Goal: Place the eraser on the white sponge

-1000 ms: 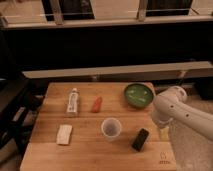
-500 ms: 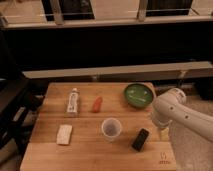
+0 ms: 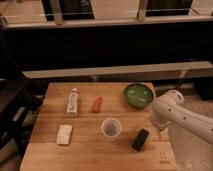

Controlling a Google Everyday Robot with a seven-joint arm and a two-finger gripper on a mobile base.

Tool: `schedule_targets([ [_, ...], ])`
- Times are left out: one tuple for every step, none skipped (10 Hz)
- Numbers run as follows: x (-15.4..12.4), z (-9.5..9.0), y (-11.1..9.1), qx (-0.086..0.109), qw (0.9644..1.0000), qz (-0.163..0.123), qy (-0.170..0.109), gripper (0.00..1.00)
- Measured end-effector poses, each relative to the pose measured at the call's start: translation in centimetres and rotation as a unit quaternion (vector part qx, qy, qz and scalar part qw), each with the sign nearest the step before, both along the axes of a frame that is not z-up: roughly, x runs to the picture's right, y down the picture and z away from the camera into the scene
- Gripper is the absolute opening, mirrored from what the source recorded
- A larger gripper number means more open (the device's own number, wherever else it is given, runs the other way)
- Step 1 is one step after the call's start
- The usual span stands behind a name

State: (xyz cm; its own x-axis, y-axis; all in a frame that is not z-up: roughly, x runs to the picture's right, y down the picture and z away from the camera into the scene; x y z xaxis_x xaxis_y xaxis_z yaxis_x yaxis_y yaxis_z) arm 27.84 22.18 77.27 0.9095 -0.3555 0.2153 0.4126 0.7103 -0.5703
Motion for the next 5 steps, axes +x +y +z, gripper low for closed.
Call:
schedule_targets([
  [-0.3, -0.2, 0.0, -0.002, 1.0000, -0.003, -0.002, 0.80],
  [-0.9, -0.2, 0.2, -0.006, 0.9999, -0.012, -0.010, 0.80],
  [-2.6, 0.1, 0.4, -0.012, 0.9990, -0.029, -0.032, 0.80],
  [-3.5, 0.2, 0.7, -0.019, 0.9981, -0.036, -0.046, 0.80],
  [-3.9, 0.4, 1.1, -0.027, 0.9968, -0.042, -0.062, 0.80],
])
